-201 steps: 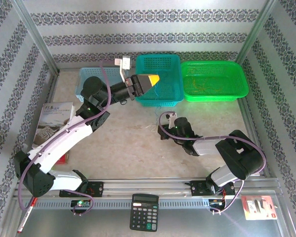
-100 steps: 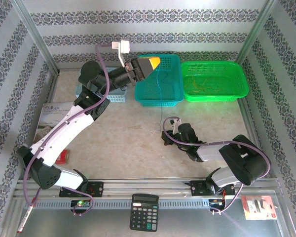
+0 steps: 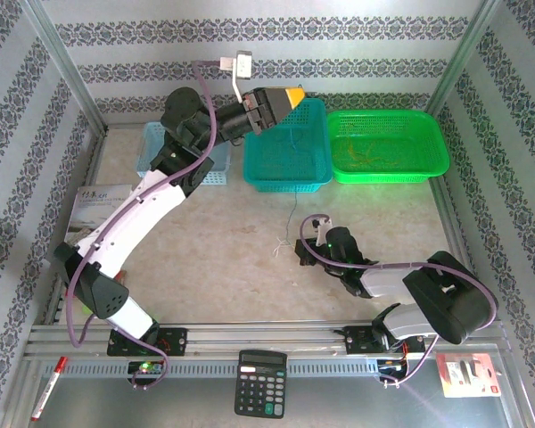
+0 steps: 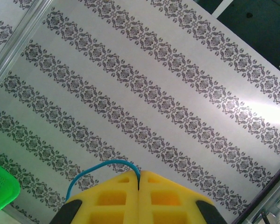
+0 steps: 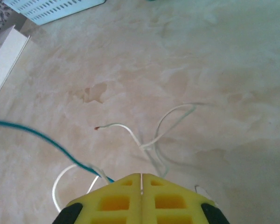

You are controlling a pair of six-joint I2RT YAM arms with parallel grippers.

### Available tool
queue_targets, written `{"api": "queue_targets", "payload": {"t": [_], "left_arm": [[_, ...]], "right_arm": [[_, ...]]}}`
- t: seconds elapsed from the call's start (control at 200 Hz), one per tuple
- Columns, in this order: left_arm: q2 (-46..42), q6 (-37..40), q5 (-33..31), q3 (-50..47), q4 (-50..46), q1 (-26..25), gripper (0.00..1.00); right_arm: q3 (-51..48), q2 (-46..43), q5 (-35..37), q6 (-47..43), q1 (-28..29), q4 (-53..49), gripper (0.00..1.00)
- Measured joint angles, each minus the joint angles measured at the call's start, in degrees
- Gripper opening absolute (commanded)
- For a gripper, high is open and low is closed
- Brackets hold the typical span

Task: Untangle the cables

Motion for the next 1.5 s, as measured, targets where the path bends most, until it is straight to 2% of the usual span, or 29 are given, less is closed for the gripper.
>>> {"api": "queue_targets", "payload": {"t": [0.06, 0.105, 0.13, 0.31, 0.38, 0.49, 0.62, 0.714, 0.944, 1.209, 1.499], "left_arm": [[0.6, 0.0, 0.3, 1.1, -0.2, 0.2, 0.0], [1.1, 0.0, 0.6, 2.3, -0.4, 0.3, 0.0], [1.4, 0.0, 0.7, 3.1, -0.7, 0.5, 0.0], [3.5, 0.0, 1.1, 9.0, -1.4, 0.7, 0.0], [3.9, 0.0, 1.7, 11.0, -1.7, 0.7, 0.0], [4.3, 0.0, 2.1, 13.6, -2.3, 0.7, 0.0], [4.7, 0.0, 2.3, 15.1, -2.7, 0.7, 0.0], [5.2, 0.0, 2.3, 15.9, -3.6, 0.7, 0.0], [6.1, 0.0, 2.5, 16.8, -4.8, 0.7, 0.0], [6.3, -1.1, 3.0, 18.2, -4.8, 0.7, 0.0], [6.5, -5.3, 3.4, 19.3, -2.5, 0.7, 0.0]], "right_arm": [[-0.3, -0.1, 0.0, 0.1, 0.0, 0.0, 0.0], [-0.5, -0.3, 0.2, 0.1, 0.0, 0.0, 0.14], [-0.7, -0.4, 0.2, 0.2, 0.0, 0.0, 0.17], [-1.6, -1.6, 0.7, 0.6, 0.0, -0.1, 0.21], [-1.7, -2.1, 1.0, 0.6, 0.0, -0.2, 0.29], [-1.9, -2.4, 1.3, 0.6, 0.0, -0.3, 0.3], [-2.2, -2.7, 1.3, 0.9, 0.0, -0.4, 0.48], [-2.3, -3.9, 1.2, 0.3, 0.0, -0.9, 0.56], [-1.7, -8.4, 1.0, -2.6, 0.0, -3.8, 0.59], [1.3, -8.9, 0.3, -6.2, -1.3, -6.8, 0.64], [6.2, -2.6, -0.1, -9.2, -3.2, -6.7, 0.66]]}}
